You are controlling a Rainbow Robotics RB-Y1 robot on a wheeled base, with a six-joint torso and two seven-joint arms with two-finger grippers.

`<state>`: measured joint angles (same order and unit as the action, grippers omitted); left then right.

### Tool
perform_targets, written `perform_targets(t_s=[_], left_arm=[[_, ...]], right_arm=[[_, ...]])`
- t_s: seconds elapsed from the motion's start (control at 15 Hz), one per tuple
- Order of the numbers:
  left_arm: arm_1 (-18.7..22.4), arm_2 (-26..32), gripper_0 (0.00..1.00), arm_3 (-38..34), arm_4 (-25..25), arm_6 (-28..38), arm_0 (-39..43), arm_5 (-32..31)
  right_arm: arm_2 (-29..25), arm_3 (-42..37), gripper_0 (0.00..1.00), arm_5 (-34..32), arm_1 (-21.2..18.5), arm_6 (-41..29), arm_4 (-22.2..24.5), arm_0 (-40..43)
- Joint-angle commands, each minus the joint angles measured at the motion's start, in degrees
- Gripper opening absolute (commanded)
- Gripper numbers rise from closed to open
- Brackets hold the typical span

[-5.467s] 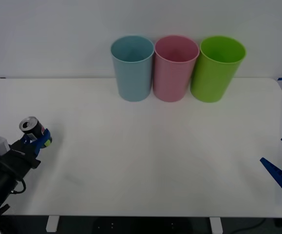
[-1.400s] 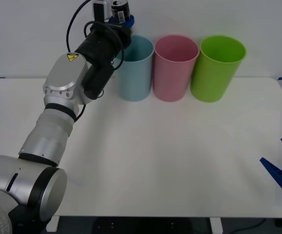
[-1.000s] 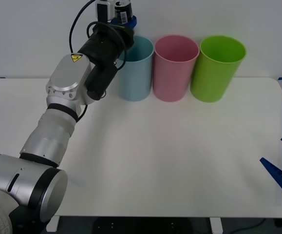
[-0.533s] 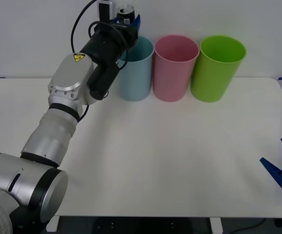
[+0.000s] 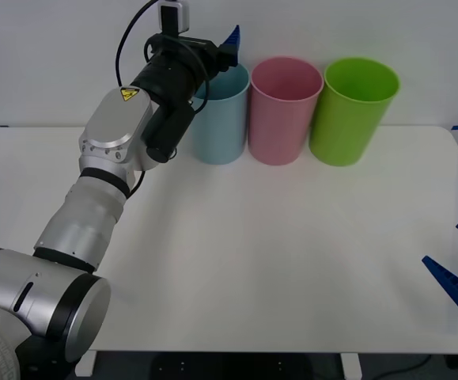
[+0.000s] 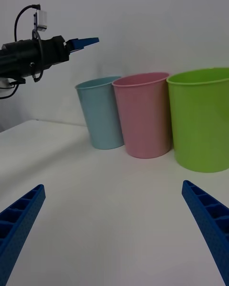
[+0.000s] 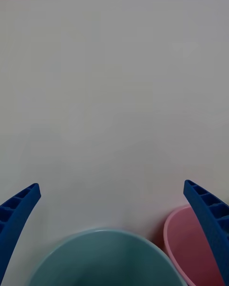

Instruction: Grasp the object on the table and drop it into the matching bin: aluminum can to the light blue bin, PET bottle to the pink bin.

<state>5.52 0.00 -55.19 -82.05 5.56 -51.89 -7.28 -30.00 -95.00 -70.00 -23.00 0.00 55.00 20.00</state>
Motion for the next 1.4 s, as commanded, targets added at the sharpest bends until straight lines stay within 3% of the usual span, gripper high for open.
perform_targets(t_s=[0.07,0.33,0.67,1.0,1.4], left_arm=[[0.3,0.1,1.0,0.0,0.9,0.1,0.1,-0.5],[1.9,1.3,1.0,0.0,4.5,0.5,0.6,-6.0],[7.7,-2.7,1.0,-0.1,14.9,0.2,2.4,-11.7],[12.2,-3.4,1.0,-3.4,22.0,0.5,6.9,-18.3],[16.3,0.8,1.0,-13.5,23.3,-0.1,17.8,-23.9]], right_arm=[[0.0,0.0,1.0,0.0,0.0,0.0,0.0,0.0],[0.0,0.0,1.0,0.0,0.0,0.0,0.0,0.0],[0.0,0.0,1.0,0.0,0.0,0.0,0.0,0.0],[0.0,0.0,1.0,0.0,0.0,0.0,0.0,0.0],[0.0,0.0,1.0,0.0,0.0,0.0,0.0,0.0]])
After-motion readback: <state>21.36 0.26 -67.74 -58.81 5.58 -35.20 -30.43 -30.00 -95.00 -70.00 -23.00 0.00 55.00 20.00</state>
